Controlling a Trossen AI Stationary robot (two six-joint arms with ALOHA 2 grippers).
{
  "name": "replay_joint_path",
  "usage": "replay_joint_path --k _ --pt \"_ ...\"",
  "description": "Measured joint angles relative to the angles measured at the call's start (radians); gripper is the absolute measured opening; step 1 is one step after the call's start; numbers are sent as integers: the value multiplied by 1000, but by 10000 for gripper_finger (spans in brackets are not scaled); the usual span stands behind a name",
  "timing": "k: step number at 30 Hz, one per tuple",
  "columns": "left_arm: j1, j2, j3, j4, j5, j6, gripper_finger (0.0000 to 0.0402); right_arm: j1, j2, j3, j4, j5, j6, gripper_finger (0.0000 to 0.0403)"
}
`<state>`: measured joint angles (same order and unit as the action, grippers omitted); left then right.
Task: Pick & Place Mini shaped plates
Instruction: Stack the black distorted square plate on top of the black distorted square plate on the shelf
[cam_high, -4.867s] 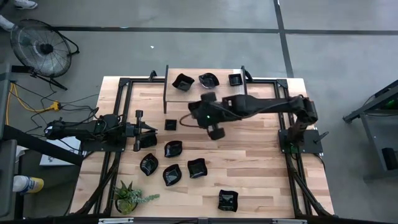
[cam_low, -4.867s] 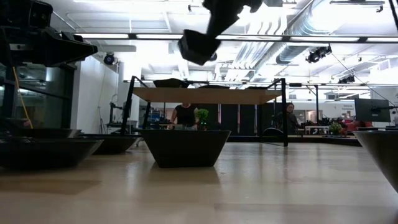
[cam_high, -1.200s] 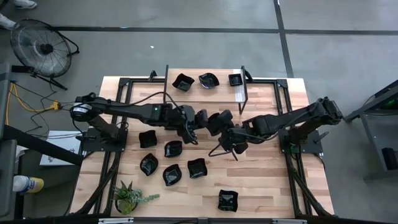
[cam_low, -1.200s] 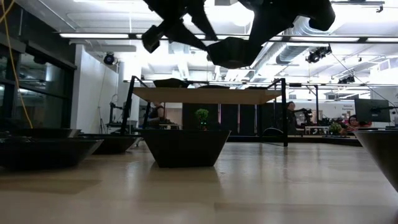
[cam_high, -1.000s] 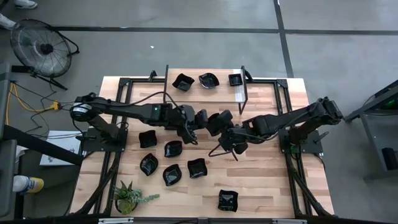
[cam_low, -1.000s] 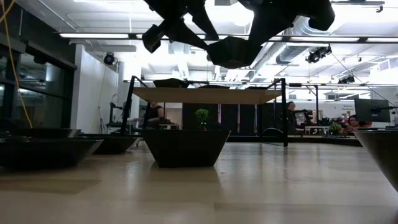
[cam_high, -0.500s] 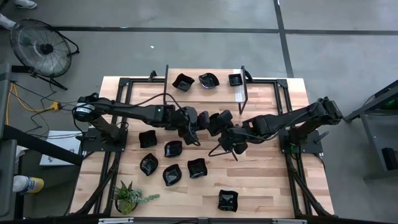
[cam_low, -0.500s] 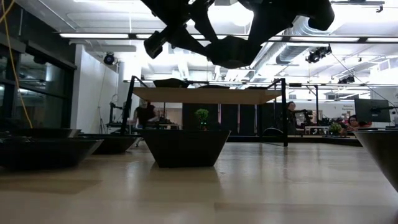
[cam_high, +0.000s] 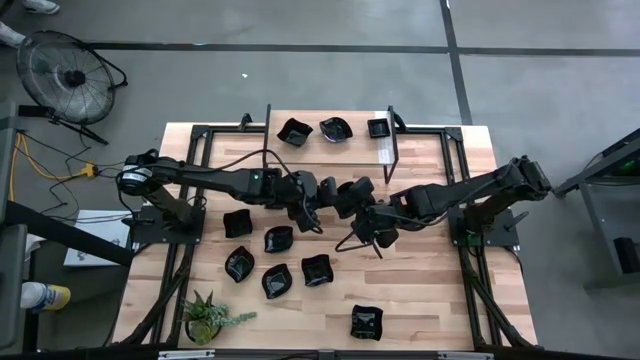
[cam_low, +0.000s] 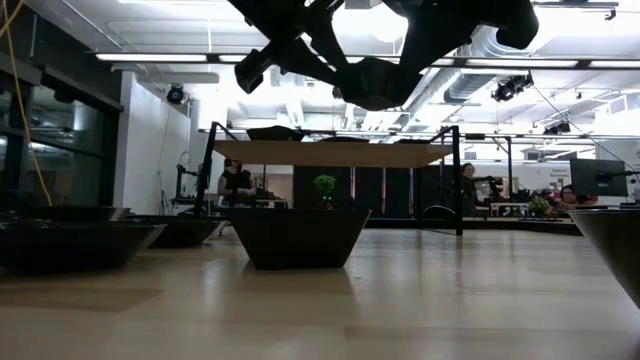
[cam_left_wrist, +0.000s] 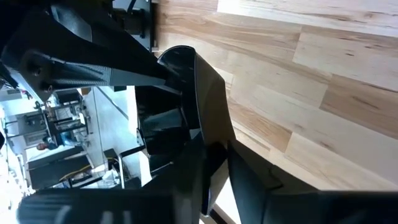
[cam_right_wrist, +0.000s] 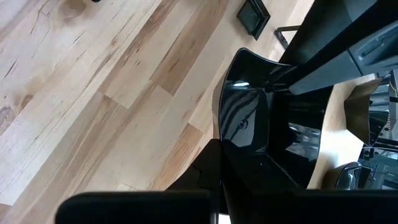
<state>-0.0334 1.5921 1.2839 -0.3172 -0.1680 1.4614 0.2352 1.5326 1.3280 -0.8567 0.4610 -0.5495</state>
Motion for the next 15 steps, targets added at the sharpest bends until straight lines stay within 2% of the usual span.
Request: replay_joint_path --k 8,15 --pt "0 0 0 -7 -3 -3 8 0 -1 -1 -3 1 0 0" --pt "0 0 0 -6 5 -3 3 1 -1 0 0 0 0 3"
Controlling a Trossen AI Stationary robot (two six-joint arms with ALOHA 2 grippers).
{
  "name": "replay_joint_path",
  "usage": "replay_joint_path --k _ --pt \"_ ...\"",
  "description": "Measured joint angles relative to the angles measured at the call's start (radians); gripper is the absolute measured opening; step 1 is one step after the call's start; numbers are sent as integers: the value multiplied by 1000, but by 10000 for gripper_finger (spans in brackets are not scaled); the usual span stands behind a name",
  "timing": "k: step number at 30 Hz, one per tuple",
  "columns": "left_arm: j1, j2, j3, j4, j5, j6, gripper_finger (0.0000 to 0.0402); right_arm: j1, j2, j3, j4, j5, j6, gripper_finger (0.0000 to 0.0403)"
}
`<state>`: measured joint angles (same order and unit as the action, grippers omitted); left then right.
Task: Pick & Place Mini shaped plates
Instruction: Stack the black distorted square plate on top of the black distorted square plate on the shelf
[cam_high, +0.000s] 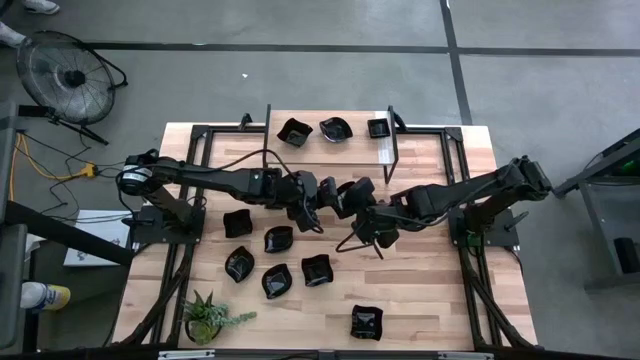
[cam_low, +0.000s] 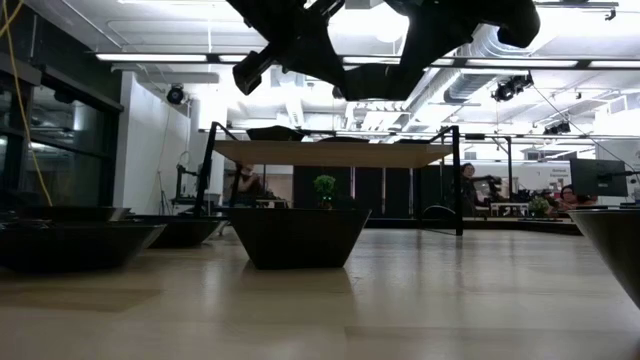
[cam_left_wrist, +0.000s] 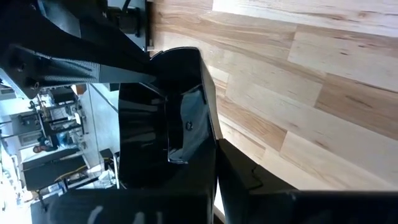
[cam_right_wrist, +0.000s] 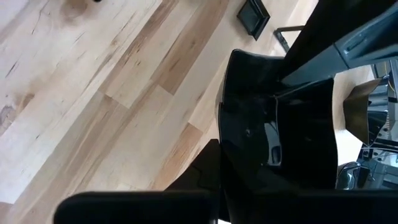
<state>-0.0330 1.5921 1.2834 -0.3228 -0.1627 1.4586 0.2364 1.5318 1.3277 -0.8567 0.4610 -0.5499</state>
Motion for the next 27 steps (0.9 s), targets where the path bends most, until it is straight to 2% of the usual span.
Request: replay_joint_path --k 5,10,19,27 --pt "0 0 0 12 7 3 2 1 0 0 27 -34 -8 23" --pt "-1 -1 0 25 17 3 1 0 0 0 65 -83 -1 68" --pt "0 -2 0 8 -23 -8 1 13 -23 0 101 30 22 160" --pt "0 -21 1 4 -91 -30 1 66 -90 0 153 153 45 192"
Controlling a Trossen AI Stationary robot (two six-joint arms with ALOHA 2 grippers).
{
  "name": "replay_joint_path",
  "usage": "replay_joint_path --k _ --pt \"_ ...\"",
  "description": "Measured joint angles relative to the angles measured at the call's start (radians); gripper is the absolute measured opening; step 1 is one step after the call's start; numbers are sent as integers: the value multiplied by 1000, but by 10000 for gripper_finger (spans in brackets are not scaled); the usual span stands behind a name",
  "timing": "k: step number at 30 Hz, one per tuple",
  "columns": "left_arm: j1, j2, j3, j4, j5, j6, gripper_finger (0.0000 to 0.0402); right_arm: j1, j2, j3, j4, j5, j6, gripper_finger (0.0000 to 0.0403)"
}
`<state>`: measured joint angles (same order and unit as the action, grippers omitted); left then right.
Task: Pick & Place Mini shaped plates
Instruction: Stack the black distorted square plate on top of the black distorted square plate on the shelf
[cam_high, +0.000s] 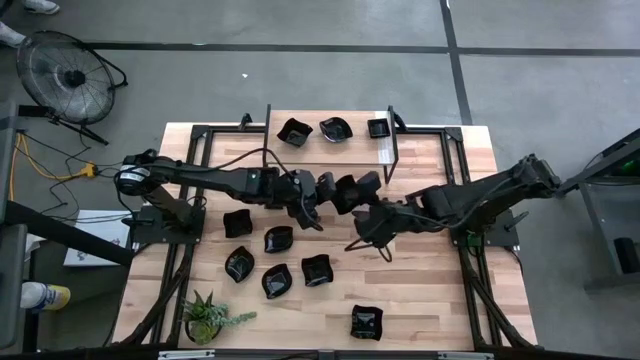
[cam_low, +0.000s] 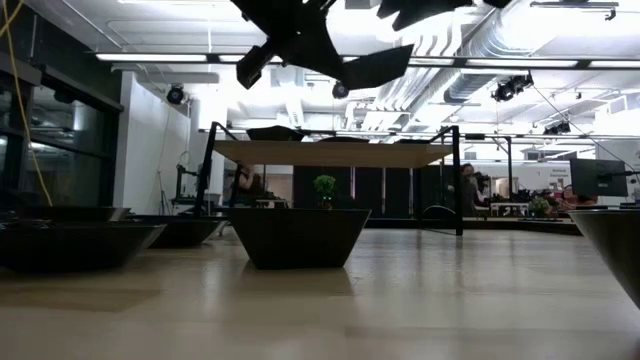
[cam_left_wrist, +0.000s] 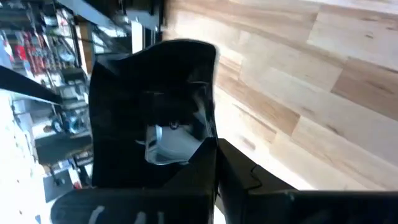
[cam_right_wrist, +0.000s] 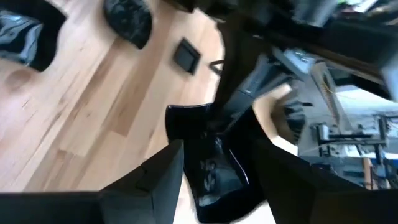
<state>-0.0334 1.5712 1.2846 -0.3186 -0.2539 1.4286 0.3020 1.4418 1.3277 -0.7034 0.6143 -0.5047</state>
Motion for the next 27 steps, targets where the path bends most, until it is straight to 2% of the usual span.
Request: replay_joint_path --k 8,11,14,19,27 --pt "0 -77 0 -62 -177 -134 1 36 -77 0 -19 121 137 193" --pt "3 -123 0 -106 -245 -210 1 36 -95 0 -38 131 211 193" --pt "32 -174 0 -164 -267 -302 1 34 -105 0 -69 139 268 193" --pt "140 -235 0 -230 -209 -429 0 21 -105 0 -120 126 323 193" --pt "331 -256 0 -291 -54 -440 0 19 -105 0 -132 109 337 193"
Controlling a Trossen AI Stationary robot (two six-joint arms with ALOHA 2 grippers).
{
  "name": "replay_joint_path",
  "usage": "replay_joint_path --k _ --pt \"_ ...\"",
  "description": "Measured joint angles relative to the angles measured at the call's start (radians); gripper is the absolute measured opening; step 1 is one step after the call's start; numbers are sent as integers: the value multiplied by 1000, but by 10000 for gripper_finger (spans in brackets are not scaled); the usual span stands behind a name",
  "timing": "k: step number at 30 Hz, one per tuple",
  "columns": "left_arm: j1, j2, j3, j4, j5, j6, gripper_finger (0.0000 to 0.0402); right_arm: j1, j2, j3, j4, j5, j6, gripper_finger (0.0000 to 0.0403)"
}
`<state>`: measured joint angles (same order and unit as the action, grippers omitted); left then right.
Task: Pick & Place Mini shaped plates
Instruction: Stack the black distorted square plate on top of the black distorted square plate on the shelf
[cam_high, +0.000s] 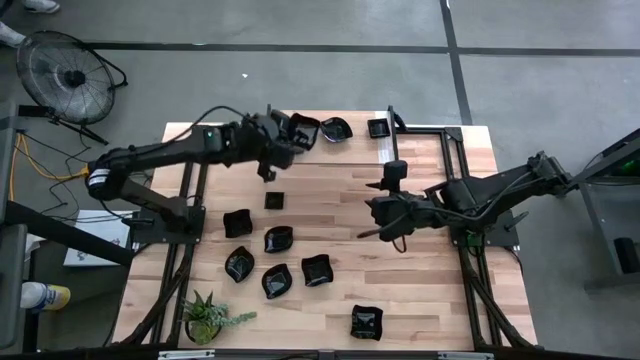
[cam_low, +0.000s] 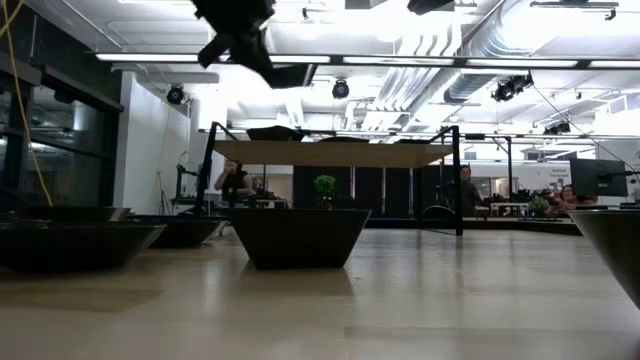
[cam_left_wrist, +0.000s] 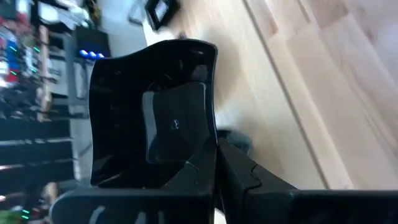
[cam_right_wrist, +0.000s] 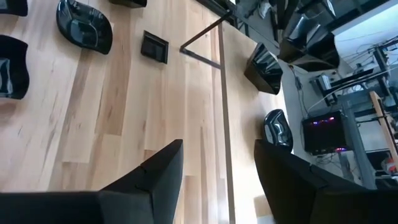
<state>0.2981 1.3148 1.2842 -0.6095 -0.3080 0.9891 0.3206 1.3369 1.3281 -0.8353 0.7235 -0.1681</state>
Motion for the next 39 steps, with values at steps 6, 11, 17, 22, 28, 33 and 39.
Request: replay_joint_path --k 6,11,17,22,28,33,39 --pt "126 0 0 -45 115 28 0 0 0 0 -6 0 14 193" --pt "199 0 0 -54 180 95 0 0 0 0 -7 0 14 193" --pt "234 16 -1 -56 275 164 0 0 0 0 -8 -1 14 193" --pt "233 30 -1 -62 274 194 0 0 0 0 -9 -8 32 193" --pt "232 45 -1 -81 268 185 0 0 1 0 -13 -32 34 193" --pt "232 56 -1 -90 246 182 0 0 1 0 -13 -39 37 193" --pt "232 64 -1 -104 248 181 0 0 1 -1 -13 -39 37 193"
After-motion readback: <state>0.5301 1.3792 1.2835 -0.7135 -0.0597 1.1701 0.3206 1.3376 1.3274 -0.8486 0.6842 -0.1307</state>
